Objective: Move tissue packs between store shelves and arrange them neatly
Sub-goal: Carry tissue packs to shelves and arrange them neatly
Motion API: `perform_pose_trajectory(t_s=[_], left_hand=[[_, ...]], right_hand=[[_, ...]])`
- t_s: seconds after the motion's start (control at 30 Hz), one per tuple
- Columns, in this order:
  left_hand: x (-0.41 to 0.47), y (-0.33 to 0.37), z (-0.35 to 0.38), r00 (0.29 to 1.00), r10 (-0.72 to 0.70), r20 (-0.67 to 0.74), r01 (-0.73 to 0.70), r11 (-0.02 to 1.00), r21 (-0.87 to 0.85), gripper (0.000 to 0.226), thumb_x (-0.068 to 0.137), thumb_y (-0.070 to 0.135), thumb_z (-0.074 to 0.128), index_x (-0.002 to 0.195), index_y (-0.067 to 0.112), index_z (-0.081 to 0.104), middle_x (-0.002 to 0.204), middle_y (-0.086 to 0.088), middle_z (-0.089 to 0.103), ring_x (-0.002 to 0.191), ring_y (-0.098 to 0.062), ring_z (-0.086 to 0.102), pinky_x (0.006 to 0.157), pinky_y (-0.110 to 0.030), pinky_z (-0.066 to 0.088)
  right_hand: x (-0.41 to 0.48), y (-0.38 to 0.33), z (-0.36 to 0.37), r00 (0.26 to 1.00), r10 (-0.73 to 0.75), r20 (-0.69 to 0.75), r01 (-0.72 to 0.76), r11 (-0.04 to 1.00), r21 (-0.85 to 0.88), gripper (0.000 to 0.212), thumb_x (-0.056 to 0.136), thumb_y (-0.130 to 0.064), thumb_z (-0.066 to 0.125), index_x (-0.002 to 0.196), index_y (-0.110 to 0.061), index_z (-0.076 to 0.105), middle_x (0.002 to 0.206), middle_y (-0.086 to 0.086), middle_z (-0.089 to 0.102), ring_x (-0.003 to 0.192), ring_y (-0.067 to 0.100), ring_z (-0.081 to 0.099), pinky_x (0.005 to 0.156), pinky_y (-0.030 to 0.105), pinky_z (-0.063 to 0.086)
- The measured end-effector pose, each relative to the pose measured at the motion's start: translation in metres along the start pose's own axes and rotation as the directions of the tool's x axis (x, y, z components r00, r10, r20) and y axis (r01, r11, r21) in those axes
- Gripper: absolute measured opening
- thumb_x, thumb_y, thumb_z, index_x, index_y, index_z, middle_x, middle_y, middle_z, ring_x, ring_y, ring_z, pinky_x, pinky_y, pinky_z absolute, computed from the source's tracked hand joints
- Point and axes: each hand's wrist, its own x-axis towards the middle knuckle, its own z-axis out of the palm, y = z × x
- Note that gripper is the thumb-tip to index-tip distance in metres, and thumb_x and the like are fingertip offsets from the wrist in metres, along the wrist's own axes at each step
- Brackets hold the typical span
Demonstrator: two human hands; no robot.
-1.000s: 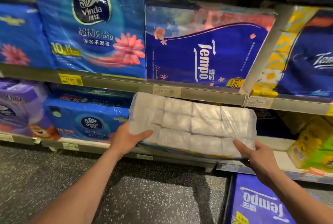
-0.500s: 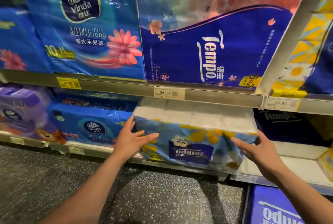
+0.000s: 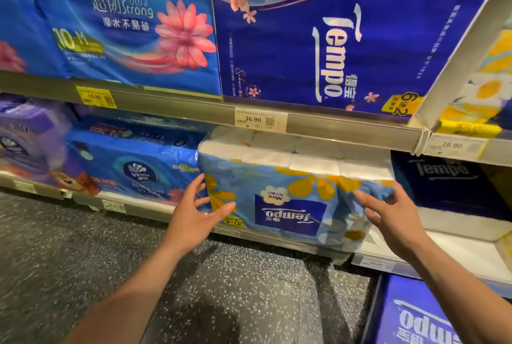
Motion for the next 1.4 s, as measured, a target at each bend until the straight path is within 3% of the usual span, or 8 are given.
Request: perform_pose_trajectory(t_s=[0.2, 0.27, 0.4, 0.67, 1.07, 1.2, 1.33, 1.4], left_hand=[[-0.026, -0.039, 0.006, 0.996, -0.058, 0.070, 0.057, 0.998, 0.010, 0.099, 0.059, 0.074, 0.080, 0.144, 0.041, 0.040, 0.137, 0.011, 0.054, 0.118, -0.012, 0.062, 0.090, -0.030, 0.055], [-0.032, -0.047, 0.014, 0.991, -0.065, 0.113, 0.065, 0.998, 0.004, 0.098, 0.063, 0.068, 0.081, 0.147, 0.036, 0.041, 0.135, 0.006, 0.056, 0.114, -0.011, 0.063, 0.086, -0.026, 0.054], [-0.038, -0.060, 0.020, 0.978, -0.077, 0.191, 0.071, 0.997, 0.040, 0.122, 0.045, 0.088, 0.075, 0.150, 0.040, 0.035, 0.136, 0.014, 0.054, 0.118, -0.011, 0.061, 0.097, -0.039, 0.053], [-0.027, -0.055, 0.033, 0.967, -0.085, 0.241, 0.066, 0.994, 0.087, 0.126, 0.042, 0.093, 0.070, 0.151, 0.045, 0.029, 0.143, 0.017, 0.047, 0.128, -0.005, 0.050, 0.098, -0.031, 0.043], [-0.023, -0.049, 0.083, 0.926, -0.123, 0.358, 0.094, 0.991, 0.098, 0.095, 0.046, 0.085, 0.074, 0.130, 0.062, 0.035, 0.136, 0.016, 0.052, 0.120, -0.007, 0.057, 0.089, -0.025, 0.047], [-0.036, -0.035, 0.103, 0.893, -0.098, 0.440, 0.024, 0.985, 0.170, 0.101, 0.051, 0.086, 0.069, 0.139, 0.059, 0.028, 0.140, 0.022, 0.047, 0.121, -0.001, 0.055, 0.089, -0.020, 0.046], [-0.052, -0.014, 0.124, 0.856, -0.066, 0.513, -0.086, 0.960, 0.268, 0.100, 0.069, 0.073, 0.069, 0.153, 0.051, 0.018, 0.145, 0.027, 0.036, 0.129, 0.002, 0.045, 0.109, -0.035, 0.043], [-0.057, -0.004, 0.135, 0.844, -0.038, 0.534, -0.148, 0.942, 0.301, 0.094, 0.077, 0.069, 0.069, 0.153, 0.053, 0.016, 0.145, 0.028, 0.036, 0.129, 0.004, 0.043, 0.110, -0.035, 0.041]], right_hand=[[-0.003, 0.010, -0.010, 0.996, 0.056, -0.063, -0.056, 0.998, 0.009, 0.063, 0.071, -0.031, 0.092, 0.122, -0.018, 0.058, 0.119, 0.005, 0.067, 0.100, 0.019, 0.067, 0.075, 0.032, 0.054], [-0.007, 0.019, -0.006, 0.998, 0.056, -0.042, -0.060, 0.991, -0.118, 0.065, 0.072, -0.026, 0.092, 0.125, -0.024, 0.054, 0.098, -0.012, 0.066, 0.073, 0.004, 0.064, 0.054, 0.025, 0.053], [-0.007, 0.033, 0.013, 0.980, 0.188, -0.064, -0.194, 0.975, -0.107, 0.104, 0.048, -0.052, 0.097, 0.133, -0.020, 0.047, 0.111, -0.005, 0.060, 0.093, 0.020, 0.064, 0.070, 0.045, 0.062], [0.022, 0.058, 0.024, 0.980, 0.104, -0.172, -0.115, 0.992, -0.054, 0.098, 0.056, -0.064, 0.092, 0.137, -0.029, 0.051, 0.133, 0.001, 0.065, 0.124, 0.034, 0.061, 0.079, 0.044, 0.052], [0.004, 0.062, 0.005, 0.983, 0.160, -0.085, -0.173, 0.969, -0.177, 0.106, 0.051, -0.077, 0.085, 0.138, -0.035, 0.041, 0.136, 0.002, 0.060, 0.118, 0.027, 0.065, 0.091, 0.051, 0.059], [-0.004, 0.043, -0.006, 0.983, 0.178, 0.047, -0.167, 0.970, -0.175, 0.077, 0.082, -0.041, 0.083, 0.145, -0.024, 0.042, 0.130, 0.001, 0.061, 0.082, -0.005, 0.068, 0.064, 0.021, 0.057], [-0.020, 0.020, -0.017, 0.985, 0.115, 0.128, -0.063, 0.934, -0.352, 0.095, 0.080, -0.039, 0.085, 0.154, -0.029, 0.026, 0.143, -0.017, 0.050, 0.120, 0.003, 0.057, 0.096, 0.022, 0.049], [-0.037, 0.011, -0.027, 0.980, 0.120, 0.160, -0.039, 0.900, -0.435, 0.087, 0.080, -0.033, 0.086, 0.143, -0.035, 0.026, 0.131, -0.023, 0.051, 0.112, 0.000, 0.056, 0.085, 0.001, 0.040]])
